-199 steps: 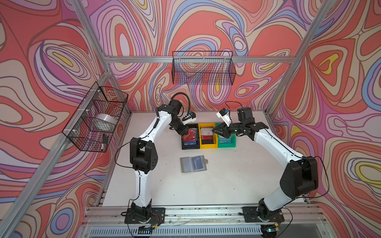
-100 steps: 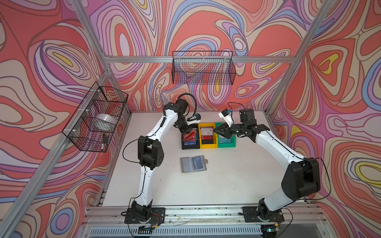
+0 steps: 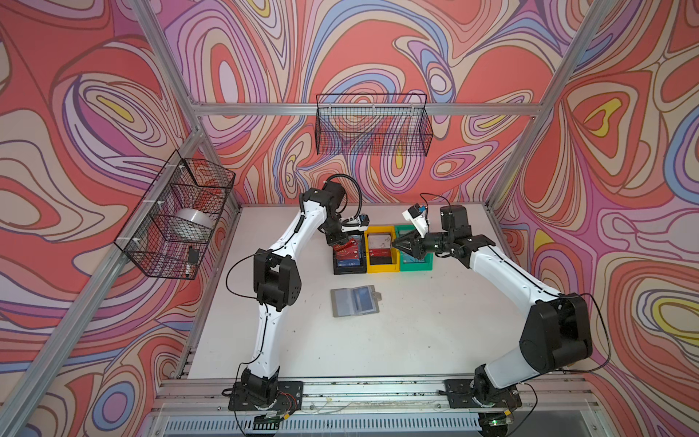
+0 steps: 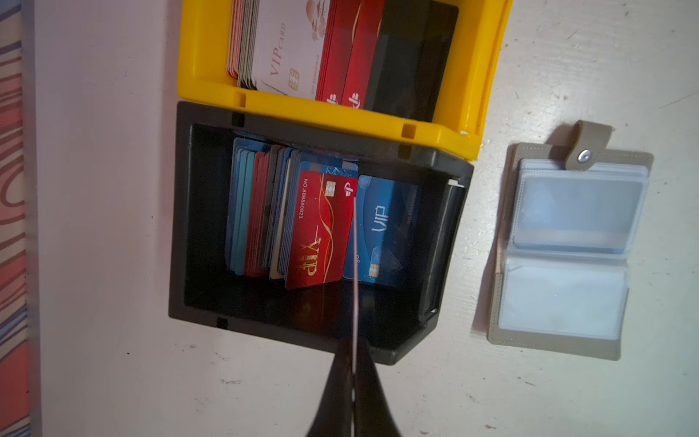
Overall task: Take the credit cards out of the card holder
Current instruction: Place the credit card in the storage box.
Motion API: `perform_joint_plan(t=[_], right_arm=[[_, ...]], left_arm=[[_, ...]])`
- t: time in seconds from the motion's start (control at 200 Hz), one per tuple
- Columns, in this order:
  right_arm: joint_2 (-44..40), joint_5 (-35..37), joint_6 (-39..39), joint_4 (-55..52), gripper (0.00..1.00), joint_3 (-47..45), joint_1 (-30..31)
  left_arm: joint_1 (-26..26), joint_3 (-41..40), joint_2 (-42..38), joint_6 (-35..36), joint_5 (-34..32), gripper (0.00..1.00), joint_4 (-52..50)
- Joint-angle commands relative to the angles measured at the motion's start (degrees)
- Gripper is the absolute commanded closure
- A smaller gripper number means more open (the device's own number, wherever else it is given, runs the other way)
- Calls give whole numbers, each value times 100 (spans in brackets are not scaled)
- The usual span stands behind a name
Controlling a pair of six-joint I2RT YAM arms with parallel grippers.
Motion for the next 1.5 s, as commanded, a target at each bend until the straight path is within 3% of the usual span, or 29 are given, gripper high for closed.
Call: perform_joint_plan(t=[0.0, 0.481, 1.347, 1.497], right_arm=[[-167, 11, 193, 233, 79, -117, -35], [-285, 91, 249, 280, 79, -316, -31], [-150, 0, 371, 393, 79, -364, -31], [-173, -5, 354, 374, 79, -358, -35]], left_arm=[[-14, -92, 179, 473, -149, 100, 0], [-54, -144, 481, 821, -68, 100, 316], [-67, -471, 528, 1230, -604, 100, 813], [-73, -633, 426, 1258, -611, 91, 985]])
